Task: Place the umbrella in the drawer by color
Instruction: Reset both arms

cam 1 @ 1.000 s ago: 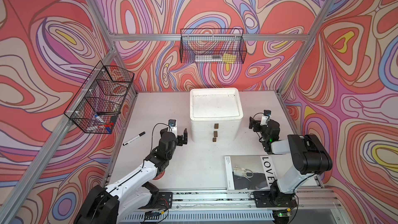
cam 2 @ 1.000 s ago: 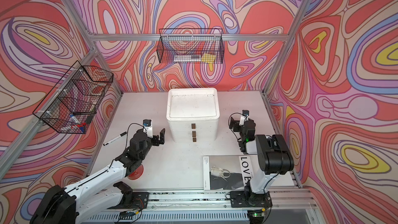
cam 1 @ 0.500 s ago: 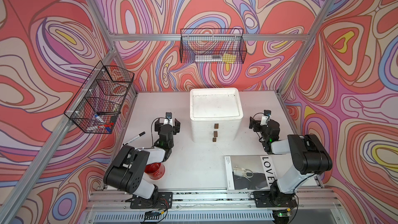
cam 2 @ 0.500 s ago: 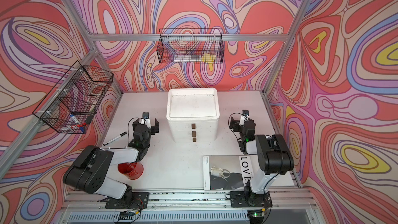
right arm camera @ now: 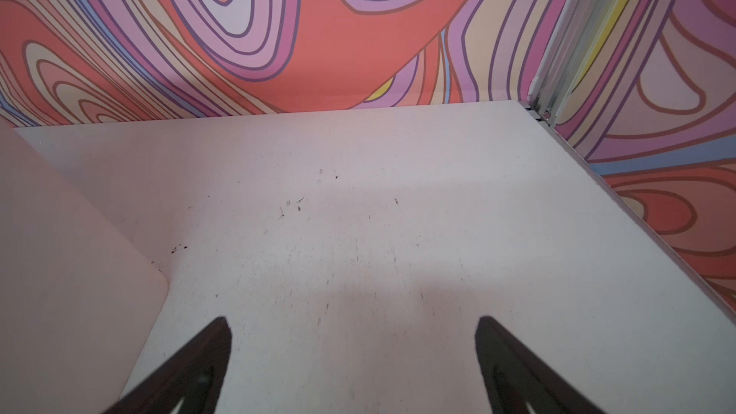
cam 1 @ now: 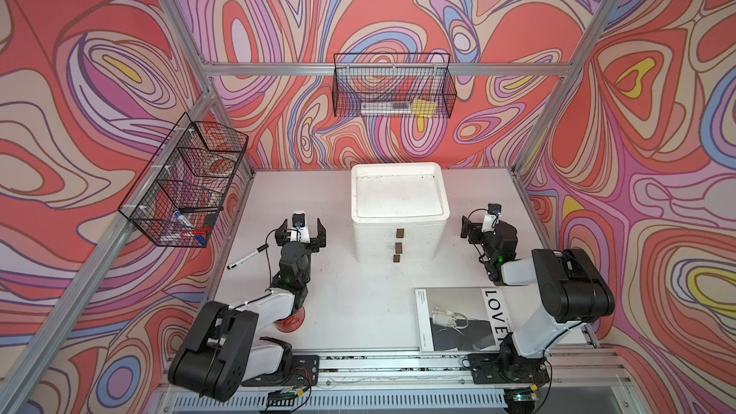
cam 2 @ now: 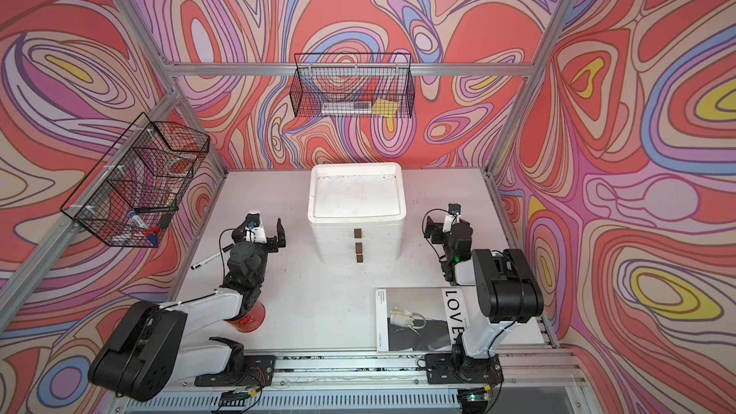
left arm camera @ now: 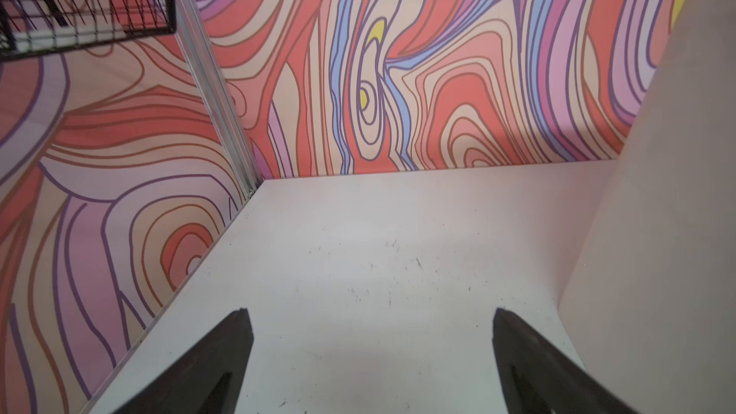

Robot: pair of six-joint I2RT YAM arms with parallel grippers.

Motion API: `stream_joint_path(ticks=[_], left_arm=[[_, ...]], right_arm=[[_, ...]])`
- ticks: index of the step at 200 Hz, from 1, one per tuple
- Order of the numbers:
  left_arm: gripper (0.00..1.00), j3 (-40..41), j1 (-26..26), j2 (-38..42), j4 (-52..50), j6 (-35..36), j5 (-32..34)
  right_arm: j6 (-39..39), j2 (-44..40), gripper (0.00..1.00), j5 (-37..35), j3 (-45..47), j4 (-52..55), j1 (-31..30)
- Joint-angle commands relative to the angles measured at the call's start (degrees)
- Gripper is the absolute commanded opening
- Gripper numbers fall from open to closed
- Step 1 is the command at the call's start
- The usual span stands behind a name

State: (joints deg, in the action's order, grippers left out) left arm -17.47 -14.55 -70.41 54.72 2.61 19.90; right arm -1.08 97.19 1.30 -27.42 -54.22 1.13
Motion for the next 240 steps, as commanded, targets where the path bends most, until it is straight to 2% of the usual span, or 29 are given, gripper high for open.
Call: stream_joint_path(ticks=[1,9,30,63,78,98,110,132,148,160,182,215,226,240], left_arm=[[0.99,1.0,0.0,0.8,-6.5,1.6,3.2],[0.99,1.4,0.0,0.4,-4.4,2.8,3.3],[0.99,-1.7,0.7,-0.5,-9.2,2.2,1.1],[0.99,-4.3,1.7,-4.1,-7.5,-2.1,-3.1],[0.99,-1.9,4.4,-10.2,3.7,-4.3,-8.8],[0.99,2.1,7.3,-22.9,24.7,-8.5,-7.7],[0.99,1.3,9.1,-20.5,19.0,-11.2,-7.7],[0.99,-0.9,11.8,-22.6,18.5,-13.5,-8.8],[0.99,-0.3,11.9,-21.4,19.6,-10.5,-9.5],[0.99,0.4,11.9,-17.8,16.9,-10.9,-9.9],[0.99,-0.7,11.9,-10.8,4.7,-14.7,-9.1],[0.99,0.9,11.9,-1.4,-5.2,-16.7,-8.0],[0.99,0.6,11.9,3.0,-11.4,-15.6,-7.9],[0.99,0.3,11.7,6.4,-17.7,-10.6,-8.0]], right_arm=[[0.3,-0.1,0.98,-0.3,0.4,0.1,-0.3],[0.3,-0.1,0.98,-0.3,0.5,0.1,-0.3],[0.4,-0.2,0.98,-0.4,0.5,0.1,-0.3],[0.3,-0.2,0.98,-0.3,0.4,0.1,-0.3],[0.3,-0.2,0.98,-0.4,0.5,0.1,-0.2],[0.4,-0.2,0.98,-0.4,0.5,0.1,-0.3],[0.4,-0.2,0.98,-0.6,0.5,0.1,-0.3],[0.4,-0.2,0.98,-0.7,0.5,0.1,-0.4],[0.4,-0.2,0.98,-0.8,0.5,0.1,-0.4],[0.4,-0.2,0.98,-0.8,0.5,0.0,-0.5],[0.4,-0.2,0.98,-0.7,0.5,0.1,-0.4],[0.4,-0.2,0.98,-0.7,0.5,0.0,-0.5],[0.5,-0.2,0.98,-0.9,0.5,0.1,-0.5],[0.5,-0.2,0.98,-0.9,0.5,0.0,-0.6]])
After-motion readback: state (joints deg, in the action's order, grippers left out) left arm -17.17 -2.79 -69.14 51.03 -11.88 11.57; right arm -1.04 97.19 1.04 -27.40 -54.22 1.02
